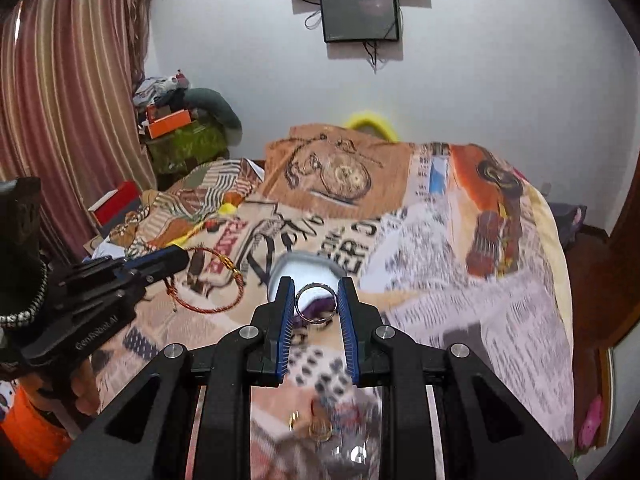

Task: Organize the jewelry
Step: 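Carry the bracelet and ring with both tools over the purple heart tin, then open both tools to drop the bracelet and ring into the tin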

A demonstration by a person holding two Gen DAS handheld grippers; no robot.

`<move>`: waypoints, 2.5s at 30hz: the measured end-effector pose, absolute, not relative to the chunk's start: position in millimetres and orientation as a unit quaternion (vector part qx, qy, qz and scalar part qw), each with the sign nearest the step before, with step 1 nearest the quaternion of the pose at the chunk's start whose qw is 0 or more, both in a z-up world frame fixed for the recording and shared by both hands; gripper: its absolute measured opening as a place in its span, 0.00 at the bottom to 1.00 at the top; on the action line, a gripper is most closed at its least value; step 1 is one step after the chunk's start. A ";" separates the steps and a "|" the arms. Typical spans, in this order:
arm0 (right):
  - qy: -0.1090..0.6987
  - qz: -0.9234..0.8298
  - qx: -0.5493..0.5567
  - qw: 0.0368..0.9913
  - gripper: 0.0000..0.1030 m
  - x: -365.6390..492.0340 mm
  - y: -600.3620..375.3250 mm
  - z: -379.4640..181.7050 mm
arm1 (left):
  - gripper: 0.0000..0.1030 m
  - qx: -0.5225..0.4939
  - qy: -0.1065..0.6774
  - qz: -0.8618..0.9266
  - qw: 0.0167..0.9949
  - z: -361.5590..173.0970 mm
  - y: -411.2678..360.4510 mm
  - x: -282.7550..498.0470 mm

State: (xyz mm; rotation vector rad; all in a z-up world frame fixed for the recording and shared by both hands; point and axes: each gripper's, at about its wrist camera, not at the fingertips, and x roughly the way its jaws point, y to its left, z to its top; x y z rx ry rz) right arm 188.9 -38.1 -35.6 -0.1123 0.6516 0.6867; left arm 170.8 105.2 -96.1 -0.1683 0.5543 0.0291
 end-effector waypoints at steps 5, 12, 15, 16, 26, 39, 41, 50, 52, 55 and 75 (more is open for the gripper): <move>0.319 0.341 -0.051 0.883 0.19 213.0 -23.8 -36.0 | 0.03 -0.084 0.287 0.015 0.954 -104.0 114.2 200.7; 0.350 0.351 -0.059 0.867 0.19 245.3 -5.3 -50.8 | 0.03 -0.086 0.319 0.004 0.944 -121.5 122.2 237.7; 0.370 0.357 -0.062 0.855 0.19 258.1 0.9 -59.9 | 0.03 -0.092 0.337 -0.007 0.937 -132.0 125.8 253.0; 0.380 0.360 -0.061 0.850 0.19 263.6 2.7 -64.6 | 0.03 -0.092 0.344 -0.011 0.934 -135.7 126.4 257.8; 0.453 0.382 -0.072 0.802 0.19 286.5 22.3 -103.4 | 0.03 -0.081 0.402 -0.036 0.911 -169.1 130.4 290.0; 0.494 0.387 -0.098 0.772 0.19 294.7 41.8 -136.0 | 0.03 -0.077 0.424 -0.034 0.902 -180.9 134.5 303.3; 0.495 0.386 -0.101 0.772 0.19 294.6 42.7 -137.9 | 0.03 -0.079 0.424 -0.034 0.902 -180.6 135.6 303.3; 0.500 0.376 -0.104 0.773 0.20 298.1 44.0 -143.1 | 0.05 -0.082 0.426 -0.021 0.901 -177.1 140.1 298.0; 0.506 0.375 -0.107 0.769 0.20 299.1 44.4 -143.9 | 0.05 -0.086 0.423 -0.013 0.902 -173.5 143.4 295.1; 0.508 0.371 -0.116 0.769 0.24 297.0 45.8 -143.1 | 0.08 -0.088 0.419 -0.008 0.904 -167.2 146.3 291.6; 0.434 0.348 -0.140 0.819 0.32 245.4 13.7 -77.6 | 0.14 -0.071 0.386 -0.004 0.920 -108.8 128.9 240.2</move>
